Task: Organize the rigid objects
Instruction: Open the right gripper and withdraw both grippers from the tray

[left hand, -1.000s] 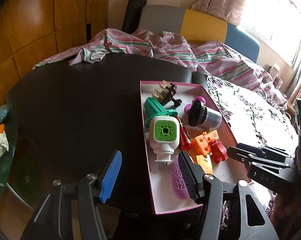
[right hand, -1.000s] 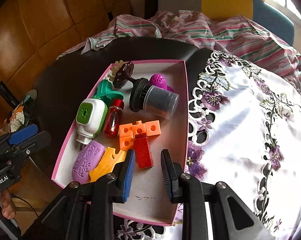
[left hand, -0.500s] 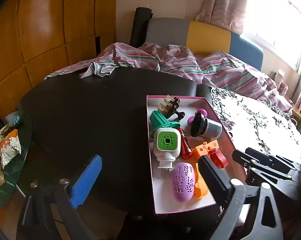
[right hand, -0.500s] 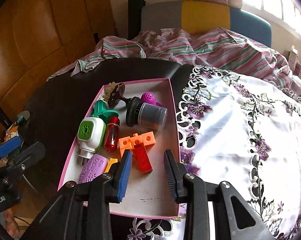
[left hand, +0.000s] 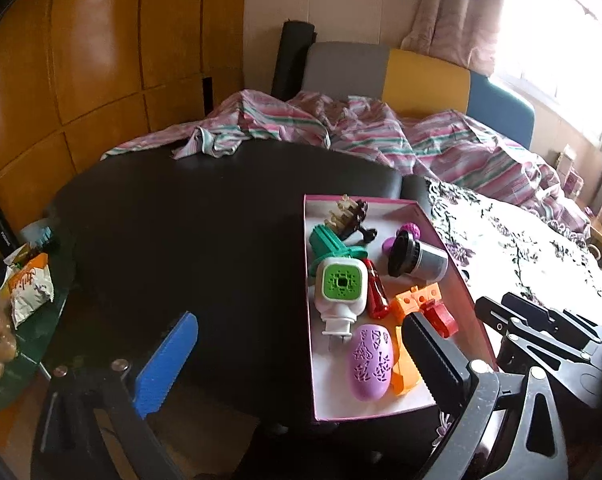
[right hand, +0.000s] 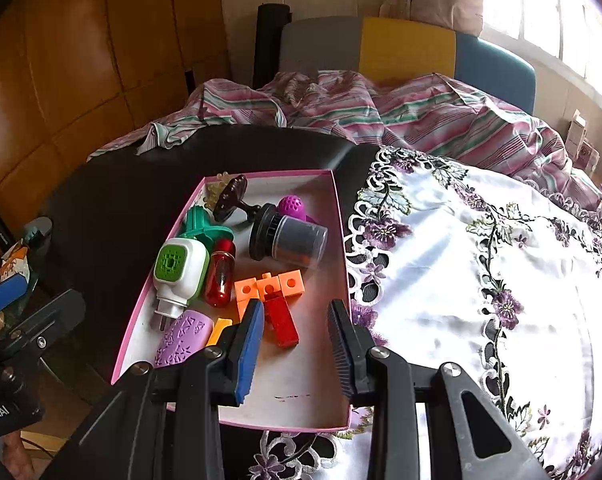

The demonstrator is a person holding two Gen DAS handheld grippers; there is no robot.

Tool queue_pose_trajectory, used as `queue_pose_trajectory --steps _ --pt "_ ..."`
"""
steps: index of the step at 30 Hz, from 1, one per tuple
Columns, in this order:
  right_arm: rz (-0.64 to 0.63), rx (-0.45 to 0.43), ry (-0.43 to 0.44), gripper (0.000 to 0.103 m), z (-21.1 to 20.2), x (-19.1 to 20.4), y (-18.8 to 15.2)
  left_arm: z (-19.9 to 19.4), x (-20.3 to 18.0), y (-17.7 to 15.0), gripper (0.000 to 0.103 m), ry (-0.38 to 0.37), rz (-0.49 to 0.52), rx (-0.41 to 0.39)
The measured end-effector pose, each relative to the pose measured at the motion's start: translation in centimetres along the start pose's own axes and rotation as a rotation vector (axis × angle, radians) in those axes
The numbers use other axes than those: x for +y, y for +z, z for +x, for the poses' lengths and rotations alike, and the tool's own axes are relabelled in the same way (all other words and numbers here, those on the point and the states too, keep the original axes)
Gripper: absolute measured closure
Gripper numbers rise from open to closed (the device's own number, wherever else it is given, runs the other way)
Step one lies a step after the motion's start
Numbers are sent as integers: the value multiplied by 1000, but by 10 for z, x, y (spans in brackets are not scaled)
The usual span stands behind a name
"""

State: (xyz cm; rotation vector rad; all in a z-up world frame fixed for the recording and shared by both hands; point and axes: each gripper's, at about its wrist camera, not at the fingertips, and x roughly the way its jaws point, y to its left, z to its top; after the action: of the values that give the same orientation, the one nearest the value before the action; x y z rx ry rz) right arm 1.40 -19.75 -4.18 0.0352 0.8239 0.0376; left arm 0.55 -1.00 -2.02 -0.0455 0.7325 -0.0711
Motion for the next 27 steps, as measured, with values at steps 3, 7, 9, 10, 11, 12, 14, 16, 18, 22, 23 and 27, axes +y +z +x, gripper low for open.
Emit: queue_pose_trajectory --steps 3,7,9,10,11,12,14,16,18,22,23,27 --pt "0 -11 -3 70 -3 1 1 -3 2 1 0 8 -10 -11" --pt "-4 -18 -4 70 -5 4 2 -4 3 1 0 24 -7 -15" --pt "-10 -20 -5 70 -6 6 2 -4 3 0 0 30 -2 -14" --pt "-10 -20 -5 70 -6 7 1 -4 3 0 0 31 -1 -14" --pt "-11 -19 -5 70 -5 8 1 -5 3 0 0 31 -1 -15" --pt "-12 -19 -5 70 -5 8 1 -5 3 0 0 31 0 -15" --pt "-14 -18 -3 70 -4 9 1 -4 3 0 0 31 3 -15" --pt "-13 -15 -2 70 -3 9 1 -4 3 0 0 31 2 -14" --pt "-13 -13 -1 70 -2 9 1 -3 2 0 0 31 3 -11" --pt "-13 -12 -1 70 -2 9 1 -1 2 -1 0 35 7 -3" --pt "-14 -11 0 70 -1 10 1 0 2 -1 0 35 9 -2" --pt "-17 -3 4 70 4 10 -1 1 1 -2 1 40 16 -6"
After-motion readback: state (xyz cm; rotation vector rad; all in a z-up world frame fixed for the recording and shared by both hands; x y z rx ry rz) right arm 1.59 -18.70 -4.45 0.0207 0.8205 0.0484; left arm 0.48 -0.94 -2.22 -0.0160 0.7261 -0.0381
